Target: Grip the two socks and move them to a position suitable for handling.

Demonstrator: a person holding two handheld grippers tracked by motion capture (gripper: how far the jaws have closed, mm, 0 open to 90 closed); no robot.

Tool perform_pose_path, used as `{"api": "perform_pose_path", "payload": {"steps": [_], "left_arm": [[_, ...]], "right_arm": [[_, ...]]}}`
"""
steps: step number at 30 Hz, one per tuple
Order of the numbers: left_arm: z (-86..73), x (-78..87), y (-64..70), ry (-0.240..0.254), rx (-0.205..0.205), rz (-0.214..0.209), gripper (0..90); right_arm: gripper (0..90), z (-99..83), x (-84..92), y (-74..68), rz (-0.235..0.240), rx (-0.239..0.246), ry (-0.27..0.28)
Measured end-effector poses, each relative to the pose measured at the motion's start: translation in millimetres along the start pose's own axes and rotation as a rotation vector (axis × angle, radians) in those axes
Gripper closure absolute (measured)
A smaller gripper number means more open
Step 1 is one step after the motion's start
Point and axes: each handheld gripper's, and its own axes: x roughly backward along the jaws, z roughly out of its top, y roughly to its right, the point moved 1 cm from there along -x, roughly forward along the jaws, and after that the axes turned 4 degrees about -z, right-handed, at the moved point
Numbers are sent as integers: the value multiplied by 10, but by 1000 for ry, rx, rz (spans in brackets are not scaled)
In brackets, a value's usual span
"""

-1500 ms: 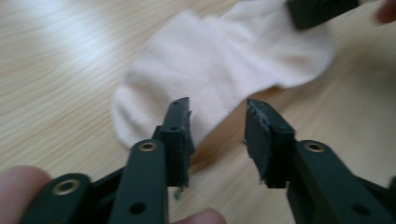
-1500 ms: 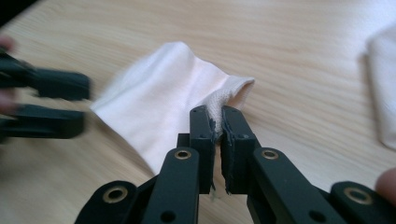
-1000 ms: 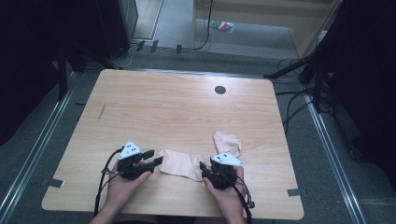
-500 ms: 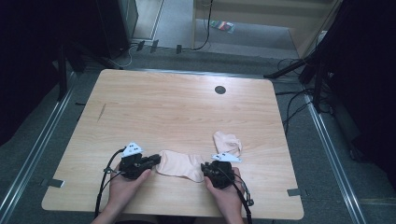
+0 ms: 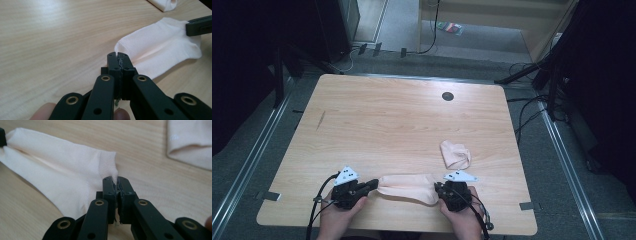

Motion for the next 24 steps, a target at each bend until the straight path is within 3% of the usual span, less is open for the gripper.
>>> {"api": "perform_pose_path", "payload": {"steps": [3, 5, 6, 8, 9, 13, 15, 18, 20, 24], "left_arm": [[-32, -28, 47, -14, 5, -13, 869], [-32, -40, 61, -10, 4, -18, 735], [-21, -49, 73, 11, 10, -5, 645], [-6, -49, 42, 32, 29, -1, 528], [2, -48, 22, 43, 42, -15, 525], [34, -75, -13, 61, 56, -51, 562], [59, -152, 15, 30, 22, -79, 665], [45, -205, 50, -15, 2, -50, 857], [25, -193, 69, -31, -2, -45, 885], [-27, -131, 108, -36, 8, -44, 884]], "right_arm": [[831, -75, 0, 0, 16, 38, 11], [782, -88, 11, 1, 1, 41, 20], [654, -73, 34, 37, -1, 19, 55], [644, -45, 69, 82, 24, -16, 93], [644, -38, 77, 93, 20, -22, 101], [625, -54, 28, 96, -1, -44, 56], [650, -76, -36, 52, 19, -48, 23], [786, -82, -77, 0, 28, -25, 2], [833, -80, -106, -17, 32, -13, -2], [844, -51, -127, -2, 44, -14, 2]]}}
